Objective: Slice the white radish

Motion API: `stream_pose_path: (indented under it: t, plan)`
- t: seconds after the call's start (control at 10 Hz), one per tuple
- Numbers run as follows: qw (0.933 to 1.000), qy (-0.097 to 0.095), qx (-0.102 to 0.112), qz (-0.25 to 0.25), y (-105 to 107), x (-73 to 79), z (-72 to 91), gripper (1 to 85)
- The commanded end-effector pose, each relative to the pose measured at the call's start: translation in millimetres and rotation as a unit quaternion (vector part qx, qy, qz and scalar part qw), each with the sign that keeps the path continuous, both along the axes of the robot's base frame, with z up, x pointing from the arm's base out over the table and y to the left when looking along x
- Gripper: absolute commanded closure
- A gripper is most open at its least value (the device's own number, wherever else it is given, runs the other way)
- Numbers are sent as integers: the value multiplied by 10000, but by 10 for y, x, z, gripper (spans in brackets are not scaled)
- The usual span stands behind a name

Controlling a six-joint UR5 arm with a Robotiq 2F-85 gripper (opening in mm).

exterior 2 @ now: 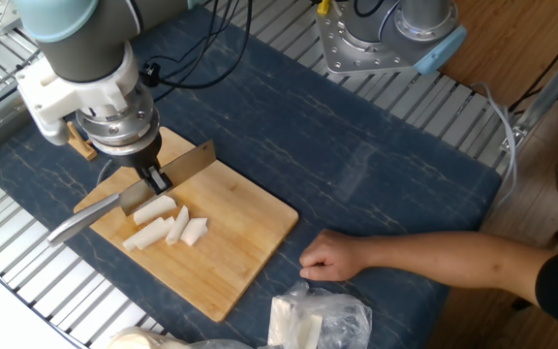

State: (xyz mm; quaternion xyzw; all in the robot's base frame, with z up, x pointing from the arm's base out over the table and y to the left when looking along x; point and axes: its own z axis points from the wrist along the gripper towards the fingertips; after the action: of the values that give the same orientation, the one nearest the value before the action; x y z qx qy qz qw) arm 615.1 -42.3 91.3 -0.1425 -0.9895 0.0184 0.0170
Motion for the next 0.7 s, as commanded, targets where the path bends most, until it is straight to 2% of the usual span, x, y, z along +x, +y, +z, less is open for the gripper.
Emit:
stream_pose_path:
  t: [0.0, 0.6]
  plan:
    - [9999, -17, 66, -96, 11, 22, -33, 847]
    - [9999, -18, 49, -127, 12, 39, -58, 847]
